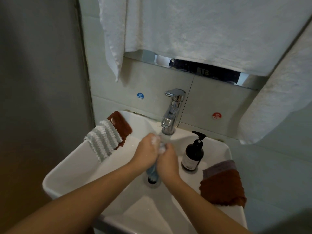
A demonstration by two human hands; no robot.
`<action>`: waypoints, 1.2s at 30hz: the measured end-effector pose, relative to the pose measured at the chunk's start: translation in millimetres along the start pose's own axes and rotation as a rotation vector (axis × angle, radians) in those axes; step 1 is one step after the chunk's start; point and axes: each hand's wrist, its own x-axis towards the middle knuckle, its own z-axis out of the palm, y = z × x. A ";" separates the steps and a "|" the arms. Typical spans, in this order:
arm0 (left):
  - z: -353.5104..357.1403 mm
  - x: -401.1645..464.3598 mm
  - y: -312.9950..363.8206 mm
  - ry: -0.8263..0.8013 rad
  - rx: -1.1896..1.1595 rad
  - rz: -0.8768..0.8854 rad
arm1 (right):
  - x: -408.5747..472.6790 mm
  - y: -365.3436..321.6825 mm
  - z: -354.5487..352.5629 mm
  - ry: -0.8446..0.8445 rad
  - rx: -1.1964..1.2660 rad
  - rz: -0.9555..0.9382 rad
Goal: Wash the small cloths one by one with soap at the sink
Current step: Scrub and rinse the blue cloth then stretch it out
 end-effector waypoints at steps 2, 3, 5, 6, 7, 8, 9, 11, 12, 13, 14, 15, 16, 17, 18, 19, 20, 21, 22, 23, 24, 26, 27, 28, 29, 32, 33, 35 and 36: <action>-3.1 2.9 -6.3 0.109 0.017 -0.051 | -5.1 2.6 2.2 -0.085 -0.084 -0.075; -3.3 4.9 -8.3 0.137 0.035 -0.078 | -6.4 0.8 2.5 -0.071 -0.046 -0.152; -2.5 8.5 -9.3 0.124 0.041 -0.106 | -6.0 -4.1 3.9 0.034 0.114 -0.268; -2.1 9.0 -8.2 0.098 0.007 -0.105 | -3.3 -4.0 4.2 0.077 0.157 -0.268; -2.1 8.9 -5.8 0.062 -0.031 -0.088 | 1.3 -1.6 5.1 0.088 0.149 -0.229; -2.5 8.7 -3.9 0.025 -0.051 -0.064 | 7.1 3.4 6.3 0.066 0.097 -0.173; -4.3 7.5 -2.6 0.003 -0.056 -0.039 | 13.5 11.1 6.8 0.025 -0.012 -0.118; -10.1 5.6 -4.5 -0.017 -0.067 -0.045 | 22.3 24.3 4.6 -0.011 -0.194 -0.117; -12.9 6.2 -6.3 -0.028 -0.089 -0.077 | 24.1 27.5 2.5 0.000 -0.192 -0.145; -15.7 7.5 -5.3 -0.050 -0.128 -0.132 | 23.7 28.1 0.8 0.010 -0.137 -0.167; -18.3 9.2 -3.5 -0.090 -0.186 -0.201 | 20.4 26.1 -1.0 0.003 -0.055 -0.182; -21.9 9.9 0.3 -0.155 -0.252 -0.260 | 17.6 22.9 -2.5 -0.020 0.022 -0.191; -25.7 9.6 4.9 -0.238 -0.315 -0.285 | 15.1 19.4 -4.2 -0.053 0.096 -0.199; -29.8 9.4 8.1 -0.327 -0.339 -0.271 | 14.0 16.8 -5.7 -0.081 0.145 -0.203; -33.3 10.2 9.9 -0.396 -0.327 -0.225 | 13.1 14.1 -7.7 -0.103 0.179 -0.203; -36.3 10.2 10.6 -0.434 -0.276 -0.161 | 12.8 12.6 -9.3 -0.123 0.200 -0.195; -38.1 9.6 9.6 -0.438 -0.221 -0.106 | 12.4 11.6 -10.3 -0.135 0.210 -0.190; -39.6 9.3 8.7 -0.400 -0.175 -0.063 | 13.9 13.2 -10.3 -0.130 0.197 -0.189; -40.5 10.7 6.6 -0.340 -0.135 -0.024 | 14.5 14.3 -10.8 -0.121 0.186 -0.189; -42.0 12.2 4.5 -0.290 -0.056 0.032 | 15.5 15.4 -10.6 -0.116 0.193 -0.182; -43.9 14.8 1.1 -0.279 0.075 0.090 | 14.9 14.2 -10.8 -0.132 0.241 -0.163; -48.5 18.6 -4.7 -0.386 0.360 0.129 | 16.1 11.5 -11.0 -0.194 0.338 -0.127; -51.1 19.6 -6.1 -0.453 0.426 0.092 | 18.5 11.8 -10.7 -0.212 0.374 -0.108; -54.0 19.9 -6.6 -0.504 0.414 0.041 | 20.3 12.7 -10.3 -0.222 0.415 -0.082; -56.3 19.7 -6.9 -0.538 0.343 -0.010 | 21.7 13.8 -10.1 -0.215 0.458 -0.050; -62.2 17.3 -14.2 -0.551 0.063 -0.101 | 23.7 15.5 -11.3 -0.099 0.463 -0.022; -62.9 16.3 -18.0 -0.524 -0.040 -0.127 | 24.6 16.3 -12.9 -0.051 0.405 -0.044; -58.8 15.6 -22.5 -0.448 -0.261 -0.189 | 24.9 16.1 -14.6 0.013 0.235 -0.106; -54.4 16.0 -21.5 -0.412 -0.381 -0.231 | 25.6 16.5 -13.9 0.008 0.139 -0.115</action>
